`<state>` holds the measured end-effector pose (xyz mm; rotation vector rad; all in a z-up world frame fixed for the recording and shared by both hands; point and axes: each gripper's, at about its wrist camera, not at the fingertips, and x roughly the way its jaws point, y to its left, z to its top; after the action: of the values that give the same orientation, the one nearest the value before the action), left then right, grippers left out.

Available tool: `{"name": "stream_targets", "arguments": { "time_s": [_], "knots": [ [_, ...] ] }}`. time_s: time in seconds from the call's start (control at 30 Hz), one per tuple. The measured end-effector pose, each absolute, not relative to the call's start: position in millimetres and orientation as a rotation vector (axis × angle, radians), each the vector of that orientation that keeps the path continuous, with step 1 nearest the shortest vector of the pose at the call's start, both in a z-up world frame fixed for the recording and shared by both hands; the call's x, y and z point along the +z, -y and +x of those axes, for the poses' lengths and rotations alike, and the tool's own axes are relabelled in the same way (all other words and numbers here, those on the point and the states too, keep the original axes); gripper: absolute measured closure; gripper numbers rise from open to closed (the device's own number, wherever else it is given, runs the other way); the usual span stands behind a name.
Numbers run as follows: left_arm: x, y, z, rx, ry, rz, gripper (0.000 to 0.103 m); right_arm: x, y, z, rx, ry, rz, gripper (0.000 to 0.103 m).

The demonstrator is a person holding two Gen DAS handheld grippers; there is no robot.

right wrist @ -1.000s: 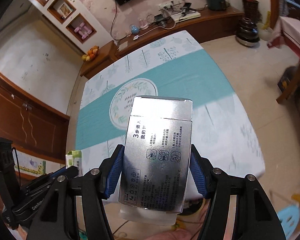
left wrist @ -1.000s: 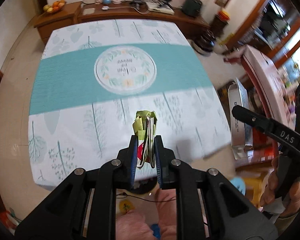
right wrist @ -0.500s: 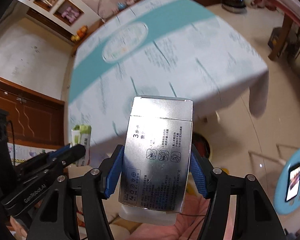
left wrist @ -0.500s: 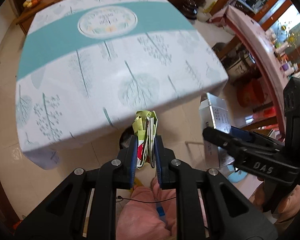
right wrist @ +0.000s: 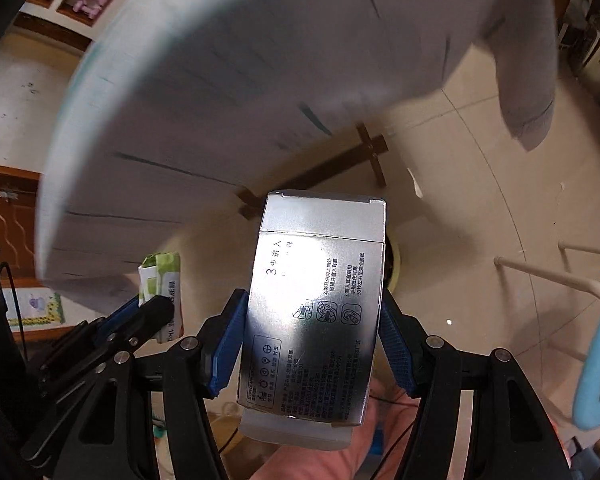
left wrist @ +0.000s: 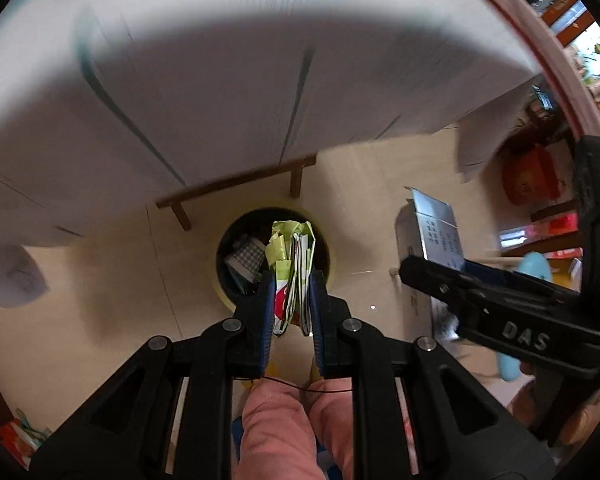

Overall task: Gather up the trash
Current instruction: 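Carry the silver box and green wrapper down over the bin and open both grippers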

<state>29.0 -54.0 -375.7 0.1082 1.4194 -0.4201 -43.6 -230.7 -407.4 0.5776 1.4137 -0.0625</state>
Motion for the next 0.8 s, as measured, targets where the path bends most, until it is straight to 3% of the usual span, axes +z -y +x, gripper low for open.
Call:
{"name": "stream_targets", "arguments": {
  "time_s": [0.23,0.43,0.7,0.8],
  "knots": [
    [-467.8,60.0,31.8,-0.339,-1.441,0.114,0.087,-500.9,229.8,-45.1,-0.033,-1.48,0.553,0.04],
    [-513.3,52.6,30.6,-0.276,-1.46,0.1,0.075,-554.0,230.6,-44.5,-0.002,-1.504,0.551,0.04],
    [-544.9,35.0,36.7,-0.236,-1.474,0.077,0.041,-577.5,228.1,-31.8,0.029,-1.499,0.552,0.038],
    [-549.7,30.5,38.4,-0.235,-1.473,0.08,0.033,-590.2,224.5,-23.9,0.038,-1.5,0.541,0.037]
  ]
}}
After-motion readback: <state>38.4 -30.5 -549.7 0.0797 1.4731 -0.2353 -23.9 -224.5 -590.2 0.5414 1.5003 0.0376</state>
